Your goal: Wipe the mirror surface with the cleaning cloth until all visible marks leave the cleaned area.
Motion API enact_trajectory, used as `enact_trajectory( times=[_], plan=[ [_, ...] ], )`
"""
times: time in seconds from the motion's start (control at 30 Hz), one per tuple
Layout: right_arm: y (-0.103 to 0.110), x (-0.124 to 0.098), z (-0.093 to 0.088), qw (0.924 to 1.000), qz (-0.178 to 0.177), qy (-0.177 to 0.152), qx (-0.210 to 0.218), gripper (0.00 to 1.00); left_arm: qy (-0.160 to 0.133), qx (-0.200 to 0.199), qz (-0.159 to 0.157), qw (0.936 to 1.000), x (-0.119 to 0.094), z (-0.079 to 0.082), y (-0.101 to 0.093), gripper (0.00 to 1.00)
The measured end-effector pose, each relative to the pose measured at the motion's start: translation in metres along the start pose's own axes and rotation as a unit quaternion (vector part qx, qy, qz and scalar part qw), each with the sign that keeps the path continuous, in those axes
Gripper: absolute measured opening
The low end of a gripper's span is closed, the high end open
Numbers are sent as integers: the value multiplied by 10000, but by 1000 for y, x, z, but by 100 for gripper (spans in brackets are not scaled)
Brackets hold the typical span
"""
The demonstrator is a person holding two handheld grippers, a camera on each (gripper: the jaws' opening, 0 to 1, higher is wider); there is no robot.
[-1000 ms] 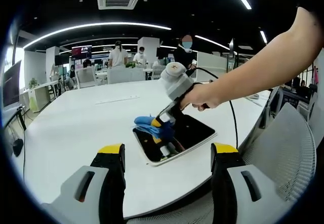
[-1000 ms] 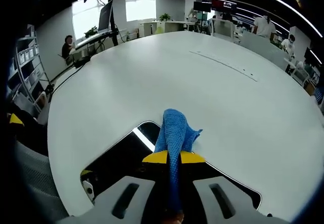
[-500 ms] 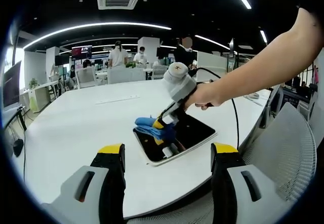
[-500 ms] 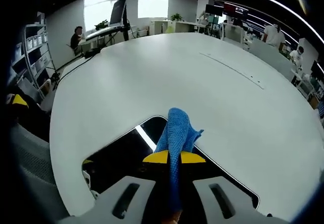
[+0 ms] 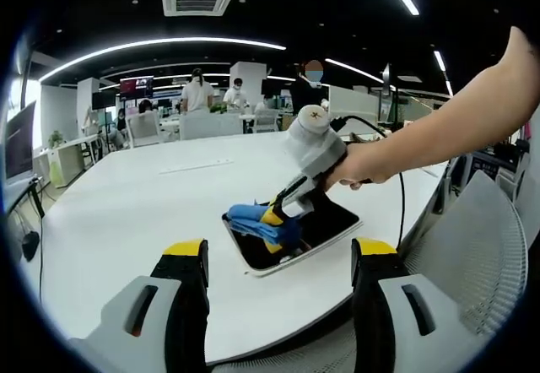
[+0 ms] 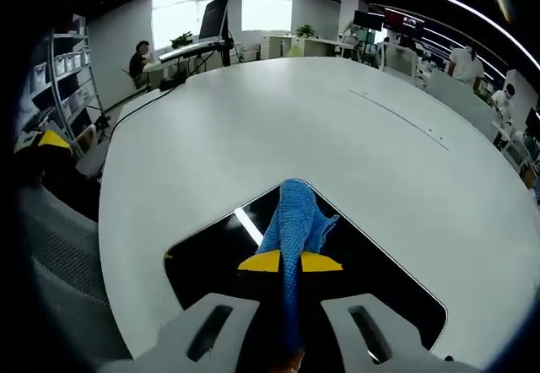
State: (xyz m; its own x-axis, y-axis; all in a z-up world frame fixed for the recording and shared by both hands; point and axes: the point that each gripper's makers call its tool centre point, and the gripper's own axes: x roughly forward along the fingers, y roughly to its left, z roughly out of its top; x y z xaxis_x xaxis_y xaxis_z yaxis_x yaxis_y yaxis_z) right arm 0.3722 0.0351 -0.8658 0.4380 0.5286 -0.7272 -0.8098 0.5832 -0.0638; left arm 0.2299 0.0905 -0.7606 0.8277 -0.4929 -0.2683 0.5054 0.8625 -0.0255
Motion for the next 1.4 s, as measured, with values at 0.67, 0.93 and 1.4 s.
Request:
enact_trajectory(
  times=[0.67, 0.93, 1.4],
  plan=[
    [33, -17, -17, 9985, 494, 133, -209, 0, -19, 3, 7, 10000, 1, 1, 1, 67],
    [43, -23, -22, 9981, 579, 131, -188, 0, 1, 4, -10, 10000, 1, 1, 0, 67],
    [61, -34, -32, 9960, 842, 138, -277, 0, 39, 2, -29, 10000, 0, -1, -1, 67]
  ],
)
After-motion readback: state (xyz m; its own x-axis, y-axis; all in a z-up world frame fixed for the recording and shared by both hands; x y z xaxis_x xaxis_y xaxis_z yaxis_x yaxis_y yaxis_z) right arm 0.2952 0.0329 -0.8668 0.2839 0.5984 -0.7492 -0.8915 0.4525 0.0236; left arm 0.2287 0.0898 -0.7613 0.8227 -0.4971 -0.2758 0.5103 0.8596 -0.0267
